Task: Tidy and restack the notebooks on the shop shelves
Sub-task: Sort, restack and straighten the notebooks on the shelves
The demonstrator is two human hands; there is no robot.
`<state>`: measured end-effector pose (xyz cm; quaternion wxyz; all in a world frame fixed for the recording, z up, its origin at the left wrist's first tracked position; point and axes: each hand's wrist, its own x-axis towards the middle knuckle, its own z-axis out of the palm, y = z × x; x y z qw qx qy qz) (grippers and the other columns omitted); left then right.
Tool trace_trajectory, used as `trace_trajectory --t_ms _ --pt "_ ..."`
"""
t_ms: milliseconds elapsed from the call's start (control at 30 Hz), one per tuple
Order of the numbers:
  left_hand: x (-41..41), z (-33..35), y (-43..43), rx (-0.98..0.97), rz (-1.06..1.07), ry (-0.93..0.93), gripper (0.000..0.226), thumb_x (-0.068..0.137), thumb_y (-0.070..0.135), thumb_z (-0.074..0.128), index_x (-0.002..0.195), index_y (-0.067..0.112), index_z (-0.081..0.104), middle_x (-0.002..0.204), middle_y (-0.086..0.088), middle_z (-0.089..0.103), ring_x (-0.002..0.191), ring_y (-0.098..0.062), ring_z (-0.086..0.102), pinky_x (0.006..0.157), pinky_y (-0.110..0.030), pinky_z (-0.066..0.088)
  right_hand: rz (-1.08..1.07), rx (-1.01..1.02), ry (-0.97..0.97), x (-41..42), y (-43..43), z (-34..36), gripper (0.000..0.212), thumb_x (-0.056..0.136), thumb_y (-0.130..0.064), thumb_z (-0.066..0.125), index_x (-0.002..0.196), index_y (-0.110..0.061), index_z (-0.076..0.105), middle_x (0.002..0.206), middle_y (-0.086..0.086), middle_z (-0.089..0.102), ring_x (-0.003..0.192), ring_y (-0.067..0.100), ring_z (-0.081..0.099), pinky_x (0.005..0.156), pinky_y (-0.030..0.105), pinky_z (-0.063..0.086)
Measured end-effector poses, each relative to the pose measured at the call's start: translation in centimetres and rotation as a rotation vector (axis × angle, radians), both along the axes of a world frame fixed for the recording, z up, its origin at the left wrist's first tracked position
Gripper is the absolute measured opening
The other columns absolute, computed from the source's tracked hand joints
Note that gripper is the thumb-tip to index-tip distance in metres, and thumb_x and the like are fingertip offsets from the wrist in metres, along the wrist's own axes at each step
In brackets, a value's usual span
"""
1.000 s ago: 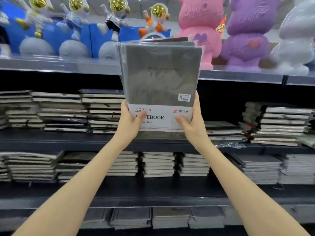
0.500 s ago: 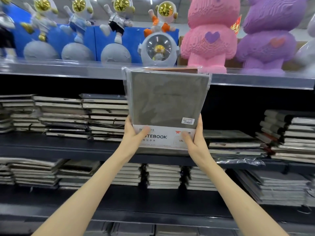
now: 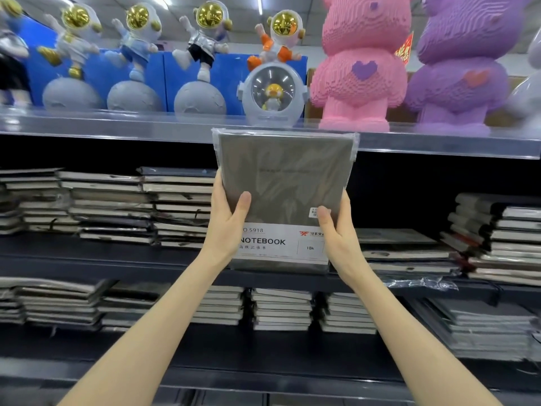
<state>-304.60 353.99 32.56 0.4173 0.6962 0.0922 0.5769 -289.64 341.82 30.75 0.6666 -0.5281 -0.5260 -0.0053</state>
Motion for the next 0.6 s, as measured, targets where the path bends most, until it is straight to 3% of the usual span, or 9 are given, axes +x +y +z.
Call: trace_trajectory --t_ms 133,333,433,600 --pt "-0.3 0.2 -1.0 0.003 0.023 0.016 0.067 0.092 0.04 0.048 0.148 0.028 0.012 0.152 0.001 0.028 0.138 -0.012 0.03 0.116 -0.038 0.027 -0.027 0.075 0.028 -1.7 -0.9 0.7 0.051 0.102 -0.013 0.039 0.15 -0.017 0.021 0.145 -0.003 0.042 0.129 0.001 0.043 0.104 0.012 0.035" --pt "-0.6 1.8 -5.9 0.122 0.035 -0.035 0.068 0.092 0.043 0.045 0.149 0.027 0.013 0.145 0.006 0.035 0.134 -0.01 0.034 0.113 -0.037 0.03 -0.156 0.234 0.024 -3.0 -6.5 2.5 0.043 0.102 -0.014 0.04 0.145 -0.018 0.034 0.134 -0.006 0.053 0.123 0.004 0.05 0.104 0.023 0.041" --pt "0.5 2.1 -8.3 0.122 0.023 0.089 0.069 0.091 0.045 0.043 0.15 0.027 0.013 0.134 0.01 0.042 0.125 -0.007 0.041 0.104 -0.029 0.034 -0.173 0.211 0.156 -2.1 -9.9 2.6 0.04 0.101 -0.015 0.043 0.14 -0.025 0.042 0.126 -0.007 0.061 0.115 0.009 0.059 0.099 0.031 0.047" --pt "4.0 0.5 -10.9 -0.041 -0.118 0.364 0.054 0.096 0.04 0.047 0.141 0.02 0.027 0.124 0.007 0.053 0.113 -0.016 0.054 0.093 -0.035 0.045 -0.305 0.034 0.419 0.8 -14.6 1.4 0.047 0.099 -0.018 0.05 0.142 -0.032 0.039 0.133 -0.008 0.056 0.112 0.015 0.061 0.096 0.043 0.051"
